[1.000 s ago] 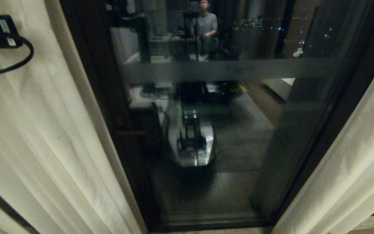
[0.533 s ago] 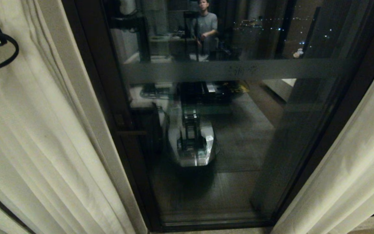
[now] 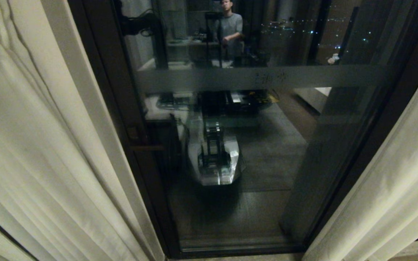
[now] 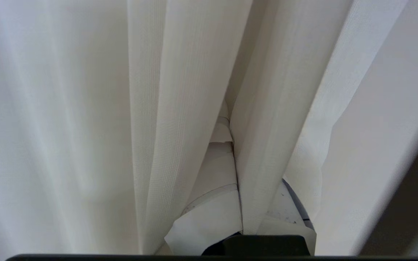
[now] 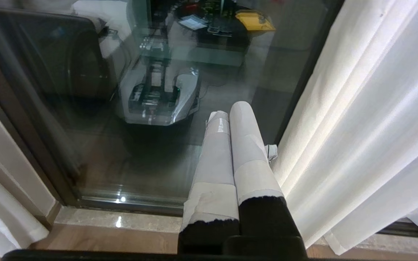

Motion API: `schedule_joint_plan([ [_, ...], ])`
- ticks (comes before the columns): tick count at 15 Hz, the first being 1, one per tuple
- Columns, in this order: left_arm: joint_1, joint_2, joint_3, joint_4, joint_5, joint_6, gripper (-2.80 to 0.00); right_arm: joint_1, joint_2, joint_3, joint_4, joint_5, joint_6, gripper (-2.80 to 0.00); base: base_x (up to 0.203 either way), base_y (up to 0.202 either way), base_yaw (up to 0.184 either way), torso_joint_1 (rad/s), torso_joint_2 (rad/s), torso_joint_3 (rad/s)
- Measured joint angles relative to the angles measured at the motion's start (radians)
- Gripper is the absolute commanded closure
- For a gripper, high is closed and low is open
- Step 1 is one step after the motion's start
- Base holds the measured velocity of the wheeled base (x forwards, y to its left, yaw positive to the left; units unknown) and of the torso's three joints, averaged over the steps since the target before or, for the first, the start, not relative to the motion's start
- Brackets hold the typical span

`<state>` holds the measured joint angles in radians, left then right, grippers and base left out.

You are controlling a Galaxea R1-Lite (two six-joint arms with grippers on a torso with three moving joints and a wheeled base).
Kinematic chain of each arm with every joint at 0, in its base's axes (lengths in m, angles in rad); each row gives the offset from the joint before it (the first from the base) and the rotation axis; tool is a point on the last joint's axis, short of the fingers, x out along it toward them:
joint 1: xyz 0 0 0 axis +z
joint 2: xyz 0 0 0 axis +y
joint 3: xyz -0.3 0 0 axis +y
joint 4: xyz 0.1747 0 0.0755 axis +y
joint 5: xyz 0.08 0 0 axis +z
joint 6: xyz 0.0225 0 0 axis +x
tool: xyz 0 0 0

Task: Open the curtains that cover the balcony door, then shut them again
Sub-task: Pull the inner curtains open on both sides

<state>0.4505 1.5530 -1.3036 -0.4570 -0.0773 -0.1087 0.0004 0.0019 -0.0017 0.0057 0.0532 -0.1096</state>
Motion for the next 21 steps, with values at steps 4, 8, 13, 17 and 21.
schedule_joint_plan([
  [4,0.105,0.022,-0.012,-0.002,-0.101,0.0,0.0,0.0,0.0,0.0,0.0,0.0,0.0,0.0,0.0,0.0,0.0,0.0,0.0,0.0],
  [8,0.232,0.089,-0.076,-0.004,-0.235,0.002,0.0,0.0,0.0,0.0,0.0,0.0,0.0,0.0,0.0,0.0,0.0,0.0,0.0,0.0],
  [13,0.337,0.221,-0.228,-0.008,-0.378,0.005,0.0,0.0,0.0,0.0,0.0,0.0,0.0,0.0,0.0,0.0,0.0,0.0,0.0,0.0],
  [17,0.377,0.292,-0.26,-0.086,-0.379,-0.015,0.0,0.0,0.0,0.0,0.0,0.0,0.0,0.0,0.0,0.0,0.0,0.0,0.0,0.0],
  [21,0.374,0.296,-0.26,-0.09,-0.376,-0.015,0.0,0.0,0.0,0.0,0.0,0.0,0.0,0.0,0.0,0.0,0.0,0.0,0.0,0.0],
])
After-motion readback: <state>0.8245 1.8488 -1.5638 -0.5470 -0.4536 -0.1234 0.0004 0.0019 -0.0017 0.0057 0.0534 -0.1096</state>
